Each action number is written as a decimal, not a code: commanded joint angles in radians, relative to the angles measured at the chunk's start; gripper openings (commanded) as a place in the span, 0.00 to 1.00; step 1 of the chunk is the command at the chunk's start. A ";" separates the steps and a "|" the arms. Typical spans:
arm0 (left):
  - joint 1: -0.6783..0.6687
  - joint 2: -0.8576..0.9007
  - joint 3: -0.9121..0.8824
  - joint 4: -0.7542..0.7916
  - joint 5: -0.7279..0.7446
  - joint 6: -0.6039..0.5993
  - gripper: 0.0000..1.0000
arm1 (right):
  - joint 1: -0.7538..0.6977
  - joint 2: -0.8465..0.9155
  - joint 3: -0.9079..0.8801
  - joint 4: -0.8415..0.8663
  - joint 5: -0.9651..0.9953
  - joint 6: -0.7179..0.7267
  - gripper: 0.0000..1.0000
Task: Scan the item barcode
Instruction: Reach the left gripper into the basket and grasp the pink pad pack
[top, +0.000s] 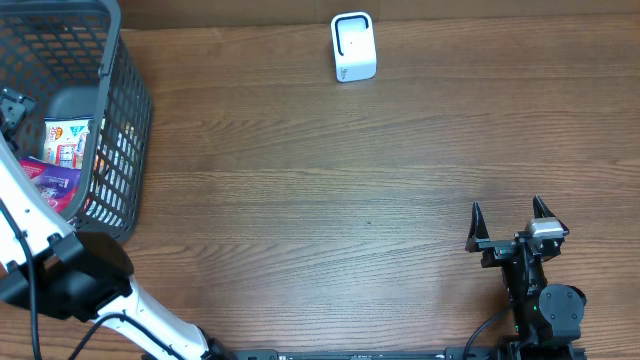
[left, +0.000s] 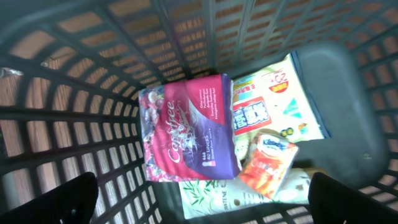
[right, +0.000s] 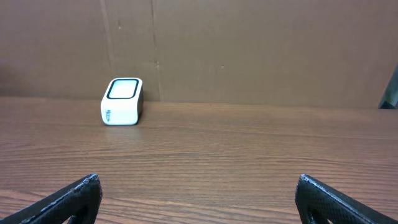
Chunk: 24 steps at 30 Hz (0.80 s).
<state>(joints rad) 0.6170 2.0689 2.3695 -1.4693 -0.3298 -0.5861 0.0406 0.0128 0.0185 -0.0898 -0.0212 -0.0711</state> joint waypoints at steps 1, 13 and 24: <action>-0.002 0.056 0.015 0.005 -0.017 -0.020 1.00 | 0.002 -0.010 -0.010 0.006 0.005 -0.002 1.00; -0.002 0.236 0.015 0.035 0.016 -0.020 1.00 | 0.002 -0.010 -0.010 0.006 0.005 -0.001 1.00; -0.002 0.348 0.014 0.040 0.050 -0.020 1.00 | 0.001 -0.010 -0.010 0.006 0.005 -0.002 1.00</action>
<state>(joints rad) 0.6170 2.3928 2.3695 -1.4277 -0.2981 -0.5861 0.0410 0.0128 0.0185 -0.0898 -0.0216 -0.0711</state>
